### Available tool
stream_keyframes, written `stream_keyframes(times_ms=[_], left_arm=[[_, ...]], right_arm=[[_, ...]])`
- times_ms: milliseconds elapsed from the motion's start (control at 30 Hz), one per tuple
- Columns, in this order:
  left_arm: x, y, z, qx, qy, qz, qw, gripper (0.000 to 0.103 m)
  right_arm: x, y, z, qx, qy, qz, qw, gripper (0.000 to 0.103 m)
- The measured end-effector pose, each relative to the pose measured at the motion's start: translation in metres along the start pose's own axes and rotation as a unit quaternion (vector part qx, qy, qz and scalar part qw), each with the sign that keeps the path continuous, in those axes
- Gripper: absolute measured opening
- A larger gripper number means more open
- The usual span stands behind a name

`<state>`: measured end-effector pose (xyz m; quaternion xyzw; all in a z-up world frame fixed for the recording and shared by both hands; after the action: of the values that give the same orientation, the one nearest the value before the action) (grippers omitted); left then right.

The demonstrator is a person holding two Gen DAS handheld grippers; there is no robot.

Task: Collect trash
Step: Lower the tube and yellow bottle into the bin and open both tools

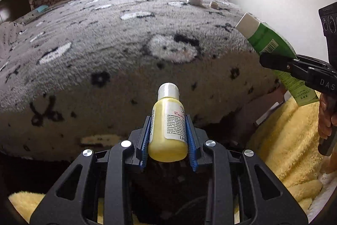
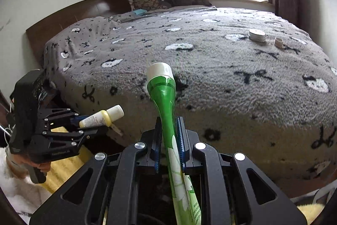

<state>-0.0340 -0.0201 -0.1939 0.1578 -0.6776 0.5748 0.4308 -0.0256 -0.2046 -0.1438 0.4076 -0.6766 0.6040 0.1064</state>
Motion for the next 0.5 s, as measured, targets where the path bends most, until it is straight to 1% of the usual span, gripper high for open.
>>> stream_keyframes(times_ms=[100, 200, 367, 500], left_arm=[[-0.016, 0.024, 0.002, 0.009, 0.001, -0.034, 0.9994, 0.029], [-0.033, 0.045, 0.004, 0.018, 0.012, -0.069, 0.9974, 0.029], [-0.058, 0.059, 0.001, 0.035, 0.022, -0.105, 0.9936, 0.029], [-0.084, 0.066, 0.000, 0.035, 0.024, -0.136, 0.9898, 0.029]], right_arm=[[-0.010, 0.025, 0.000, -0.009, -0.003, -0.031, 0.999, 0.015], [-0.025, 0.047, 0.000, -0.020, -0.008, -0.063, 0.998, 0.015], [-0.054, 0.074, 0.005, -0.046, -0.012, -0.104, 0.993, 0.015], [-0.076, 0.093, 0.009, -0.066, -0.019, -0.141, 0.988, 0.015]])
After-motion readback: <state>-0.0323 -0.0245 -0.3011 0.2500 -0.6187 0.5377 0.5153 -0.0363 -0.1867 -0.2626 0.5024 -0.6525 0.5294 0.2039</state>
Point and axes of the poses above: each gripper's, at about its wrist camera, not at the fingertips, and x roughly against the way its jaws point, z to its right, y to its underside, the point moved 4 cm from there along -x, roughly the way its jaws point, and after that the axes turned 3 degrees about -y, right-handed, at the moved point
